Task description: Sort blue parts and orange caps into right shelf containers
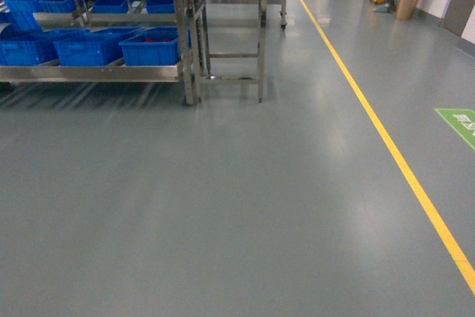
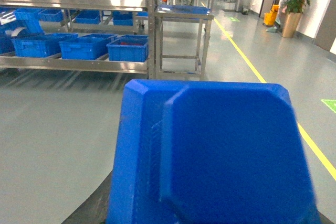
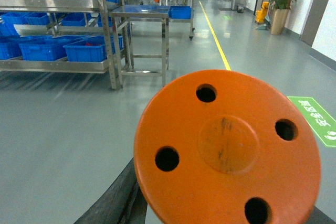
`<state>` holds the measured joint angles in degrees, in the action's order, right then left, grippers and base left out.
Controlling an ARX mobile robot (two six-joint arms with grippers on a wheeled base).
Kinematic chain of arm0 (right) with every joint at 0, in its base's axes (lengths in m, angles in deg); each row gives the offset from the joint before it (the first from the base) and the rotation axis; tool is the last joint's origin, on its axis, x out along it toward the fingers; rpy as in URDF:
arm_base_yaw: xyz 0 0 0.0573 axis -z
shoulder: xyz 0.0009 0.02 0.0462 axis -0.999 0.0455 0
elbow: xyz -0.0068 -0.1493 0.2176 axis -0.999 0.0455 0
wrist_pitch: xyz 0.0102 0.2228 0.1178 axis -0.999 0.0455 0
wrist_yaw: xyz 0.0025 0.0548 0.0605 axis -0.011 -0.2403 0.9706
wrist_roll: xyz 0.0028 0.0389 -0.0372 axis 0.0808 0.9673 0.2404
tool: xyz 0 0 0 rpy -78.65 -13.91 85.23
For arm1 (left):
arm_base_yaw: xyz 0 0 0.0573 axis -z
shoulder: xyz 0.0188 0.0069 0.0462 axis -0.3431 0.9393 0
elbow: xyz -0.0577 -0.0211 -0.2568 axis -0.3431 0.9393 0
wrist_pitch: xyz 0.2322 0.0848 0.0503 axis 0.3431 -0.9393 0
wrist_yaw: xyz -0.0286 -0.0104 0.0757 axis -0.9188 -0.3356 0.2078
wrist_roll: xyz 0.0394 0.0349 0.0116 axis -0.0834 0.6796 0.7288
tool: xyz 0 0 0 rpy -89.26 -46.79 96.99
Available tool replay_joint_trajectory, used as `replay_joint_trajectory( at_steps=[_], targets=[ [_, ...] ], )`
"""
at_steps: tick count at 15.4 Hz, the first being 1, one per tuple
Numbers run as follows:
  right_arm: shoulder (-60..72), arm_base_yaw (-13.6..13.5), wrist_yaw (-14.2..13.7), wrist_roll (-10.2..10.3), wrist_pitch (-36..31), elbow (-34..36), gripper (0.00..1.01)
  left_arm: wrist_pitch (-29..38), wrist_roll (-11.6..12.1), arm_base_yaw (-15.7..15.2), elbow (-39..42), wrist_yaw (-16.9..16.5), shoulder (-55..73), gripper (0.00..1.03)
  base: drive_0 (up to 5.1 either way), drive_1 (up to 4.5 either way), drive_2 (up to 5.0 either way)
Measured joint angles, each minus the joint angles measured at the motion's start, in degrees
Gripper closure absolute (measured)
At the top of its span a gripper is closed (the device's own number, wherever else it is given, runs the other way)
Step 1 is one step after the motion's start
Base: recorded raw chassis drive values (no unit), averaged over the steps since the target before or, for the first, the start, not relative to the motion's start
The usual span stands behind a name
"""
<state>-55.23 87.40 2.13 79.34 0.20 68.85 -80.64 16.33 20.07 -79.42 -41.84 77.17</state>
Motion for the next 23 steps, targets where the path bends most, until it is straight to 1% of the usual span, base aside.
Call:
replay_joint_trajectory(
  at_steps=[23],
  targets=[
    [0.0, 0.0, 0.0, 0.0, 0.02, 0.0, 0.58, 0.07, 0.0, 0.0, 0.0, 0.04, 0.0, 0.6, 0.0, 4.21, -4.2]
  ],
)
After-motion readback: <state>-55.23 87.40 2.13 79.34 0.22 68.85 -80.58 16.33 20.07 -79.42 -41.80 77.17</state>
